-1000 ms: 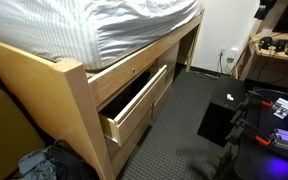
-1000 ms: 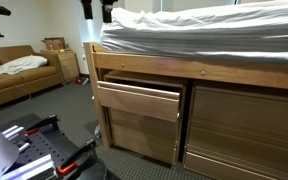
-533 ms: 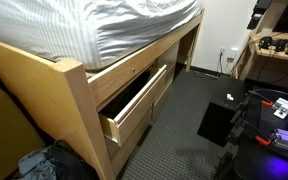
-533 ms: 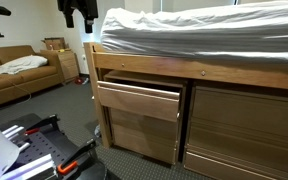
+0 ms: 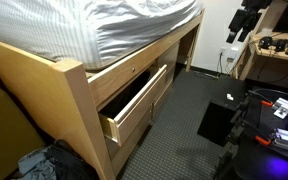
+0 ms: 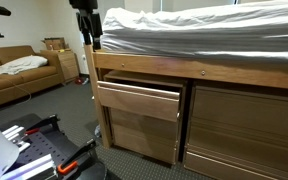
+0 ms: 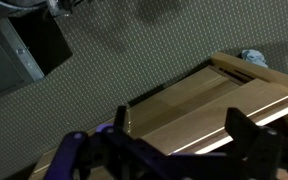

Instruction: Open the bedroom drawer fully

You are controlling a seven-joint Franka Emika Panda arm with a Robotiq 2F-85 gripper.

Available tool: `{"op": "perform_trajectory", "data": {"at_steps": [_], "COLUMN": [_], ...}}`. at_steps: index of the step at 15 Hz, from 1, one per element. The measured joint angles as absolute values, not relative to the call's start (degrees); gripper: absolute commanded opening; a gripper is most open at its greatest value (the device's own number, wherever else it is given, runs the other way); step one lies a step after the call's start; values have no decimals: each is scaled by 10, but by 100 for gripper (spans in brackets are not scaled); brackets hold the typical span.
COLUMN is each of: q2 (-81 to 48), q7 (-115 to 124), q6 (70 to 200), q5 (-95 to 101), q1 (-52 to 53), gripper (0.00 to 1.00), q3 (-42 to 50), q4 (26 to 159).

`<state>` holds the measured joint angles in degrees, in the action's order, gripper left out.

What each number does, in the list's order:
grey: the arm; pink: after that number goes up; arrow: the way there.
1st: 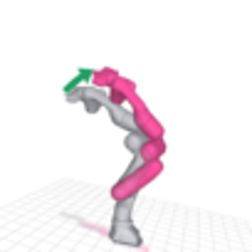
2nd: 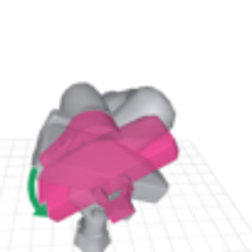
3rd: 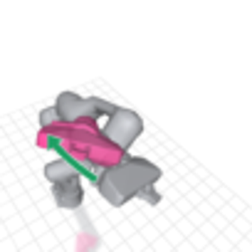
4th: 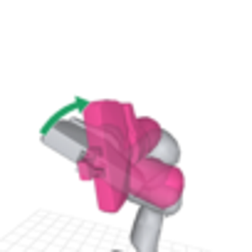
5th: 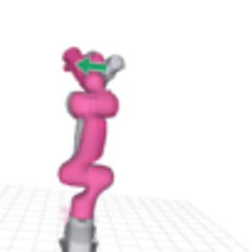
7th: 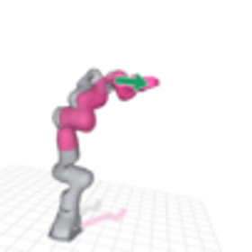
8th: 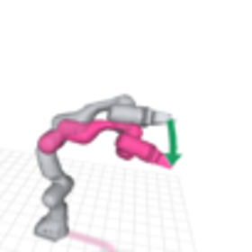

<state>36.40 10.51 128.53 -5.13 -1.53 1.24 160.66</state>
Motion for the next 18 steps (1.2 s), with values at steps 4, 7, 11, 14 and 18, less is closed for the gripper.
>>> {"op": "perform_trajectory", "data": {"at_steps": [4, 7, 11, 14, 18], "q2": [292, 295, 291, 238, 117], "q7": [233, 231, 266, 306, 353], "q6": [1301, 1301, 1323, 1379, 1469], "q5": [-106, -105, -122, -166, -260], "q1": [20, 16, 9, 1, 11], "gripper": [100, 100, 100, 100, 100], "q3": [-72, -65, -60, -53, -53], "q4": [1602, 1599, 1598, 1600, 1601]}}
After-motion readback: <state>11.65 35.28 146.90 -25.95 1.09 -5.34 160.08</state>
